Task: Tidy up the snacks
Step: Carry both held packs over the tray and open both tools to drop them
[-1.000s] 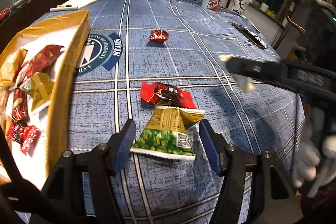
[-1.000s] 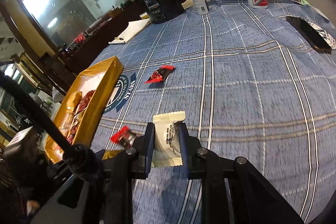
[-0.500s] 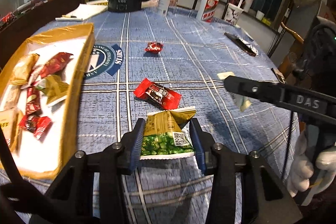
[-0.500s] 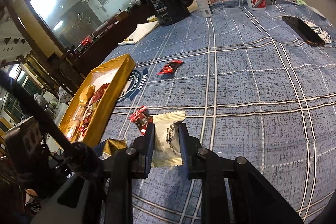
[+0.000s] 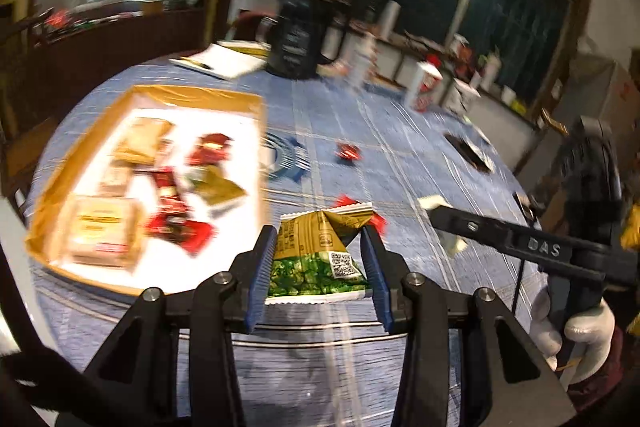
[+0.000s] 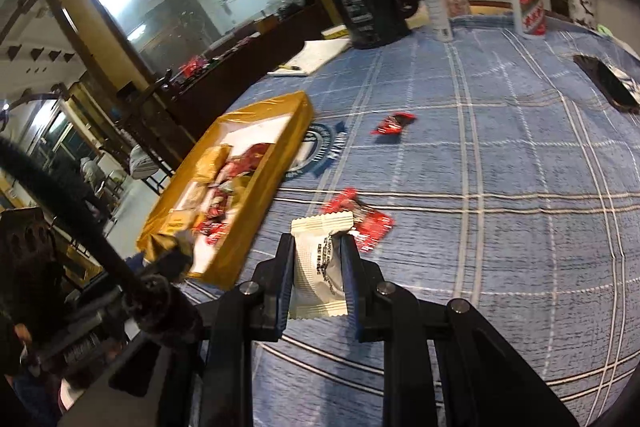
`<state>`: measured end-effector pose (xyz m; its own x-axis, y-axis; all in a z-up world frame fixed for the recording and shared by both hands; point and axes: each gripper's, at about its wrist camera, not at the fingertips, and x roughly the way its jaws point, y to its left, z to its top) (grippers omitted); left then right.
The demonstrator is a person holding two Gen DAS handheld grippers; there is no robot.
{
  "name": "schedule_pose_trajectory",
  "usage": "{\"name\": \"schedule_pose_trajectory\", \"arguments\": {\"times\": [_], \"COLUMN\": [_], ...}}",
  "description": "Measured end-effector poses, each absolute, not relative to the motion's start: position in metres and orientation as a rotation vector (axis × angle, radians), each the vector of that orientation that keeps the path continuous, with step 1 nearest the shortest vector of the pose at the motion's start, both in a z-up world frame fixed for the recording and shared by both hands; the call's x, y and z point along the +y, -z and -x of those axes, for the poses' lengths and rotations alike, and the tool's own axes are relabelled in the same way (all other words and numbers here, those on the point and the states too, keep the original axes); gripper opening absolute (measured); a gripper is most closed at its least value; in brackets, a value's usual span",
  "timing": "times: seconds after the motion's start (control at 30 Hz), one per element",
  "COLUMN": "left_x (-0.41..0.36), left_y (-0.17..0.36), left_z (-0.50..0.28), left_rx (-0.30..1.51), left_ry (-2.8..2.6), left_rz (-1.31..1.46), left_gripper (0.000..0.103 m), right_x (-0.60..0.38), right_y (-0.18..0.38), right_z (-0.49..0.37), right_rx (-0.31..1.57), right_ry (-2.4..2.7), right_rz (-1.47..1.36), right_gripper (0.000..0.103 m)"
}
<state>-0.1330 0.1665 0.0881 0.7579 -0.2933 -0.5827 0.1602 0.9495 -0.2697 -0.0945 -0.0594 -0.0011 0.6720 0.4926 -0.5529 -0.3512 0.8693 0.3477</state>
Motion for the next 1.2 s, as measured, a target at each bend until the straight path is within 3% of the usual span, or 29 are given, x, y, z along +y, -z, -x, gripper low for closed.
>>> {"name": "schedule_pose_trajectory", "arguments": {"times": [0.33,1.2], "left_x": [0.257,0.229], "left_y": [-0.093,-0.088], "left_z": [0.152,0.159], "left_rx": [0.606,0.582], "left_ry": [0.046,-0.086], "left_rz": [0.319,0.088], "left_gripper": [0.045,0.045], "right_x": [-0.001,0.067], "right_y": [-0.007,0.007], "right_z": [0.094,0.126], "right_rx": [0.681,0.638], "right_ry": [-0.578,-0.579], "right_rz": [-0.177,-0.125], "right_gripper": [0.022,0.022]}}
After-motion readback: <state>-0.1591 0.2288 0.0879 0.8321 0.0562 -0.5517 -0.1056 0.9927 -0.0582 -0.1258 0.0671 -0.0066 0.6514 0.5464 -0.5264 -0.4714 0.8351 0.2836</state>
